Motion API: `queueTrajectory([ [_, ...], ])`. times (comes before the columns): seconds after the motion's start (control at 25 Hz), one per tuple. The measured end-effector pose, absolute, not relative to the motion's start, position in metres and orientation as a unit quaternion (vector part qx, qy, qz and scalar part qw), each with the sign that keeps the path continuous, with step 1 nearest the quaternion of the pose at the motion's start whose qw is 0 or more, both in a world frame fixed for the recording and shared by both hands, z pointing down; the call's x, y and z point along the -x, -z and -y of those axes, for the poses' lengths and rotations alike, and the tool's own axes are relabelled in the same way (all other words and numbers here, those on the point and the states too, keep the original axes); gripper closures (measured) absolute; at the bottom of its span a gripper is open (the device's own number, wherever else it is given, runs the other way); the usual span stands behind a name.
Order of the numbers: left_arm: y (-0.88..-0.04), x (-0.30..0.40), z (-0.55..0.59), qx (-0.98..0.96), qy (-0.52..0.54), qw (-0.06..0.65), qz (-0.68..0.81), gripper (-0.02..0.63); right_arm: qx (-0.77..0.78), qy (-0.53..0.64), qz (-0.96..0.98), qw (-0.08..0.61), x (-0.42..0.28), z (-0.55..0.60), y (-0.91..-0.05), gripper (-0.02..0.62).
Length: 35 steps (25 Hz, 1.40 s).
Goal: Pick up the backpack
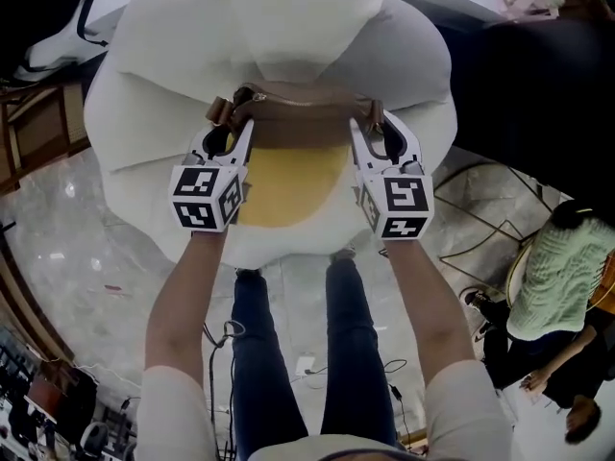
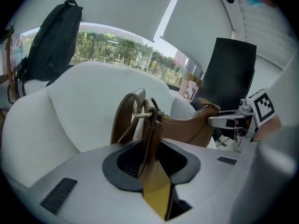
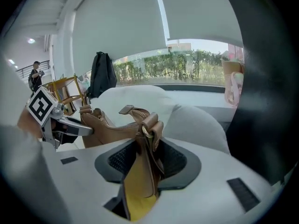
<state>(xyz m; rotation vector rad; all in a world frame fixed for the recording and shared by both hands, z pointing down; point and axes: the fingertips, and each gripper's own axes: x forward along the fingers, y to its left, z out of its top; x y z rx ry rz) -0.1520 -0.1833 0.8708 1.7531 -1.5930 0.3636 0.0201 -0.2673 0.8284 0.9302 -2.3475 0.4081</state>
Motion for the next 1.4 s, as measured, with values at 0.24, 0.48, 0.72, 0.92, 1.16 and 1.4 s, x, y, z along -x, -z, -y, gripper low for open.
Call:
queueTrajectory([
  [0.24,-0.806,0.143,0.174,-0.695,-0.133,0.334,0.623,0.491,-0.354,-0.138,0.886,0.266,-0.031,0.254,-0.765,0.425],
  [0.48,-0.750,0.141,0.174,-0.703,-0.123,0.315,0.626,0.491,-0.362,-0.124,0.890,0.247,-0.034,0.253,-0.709,0.425],
  [0.72,-0.695,0.144,0.172,-0.705,-0.117,0.298,0.633,0.491,-0.364,-0.118,0.895,0.230,-0.032,0.249,-0.655,0.425],
  [0.92,-0.651,0.143,0.162,-0.707,-0.113,0.287,0.636,0.491,-0.361,-0.113,0.899,0.220,-0.032,0.240,-0.610,0.425],
  [1.16,-0.601,0.142,0.149,-0.704,-0.118,0.281,0.641,0.491,-0.359,-0.108,0.903,0.212,-0.033,0.228,-0.560,0.425],
  [1.4,-0.540,0.143,0.131,-0.709,-0.126,0.271,0.639,0.491,-0.360,-0.102,0.906,0.200,-0.032,0.211,-0.501,0.425],
])
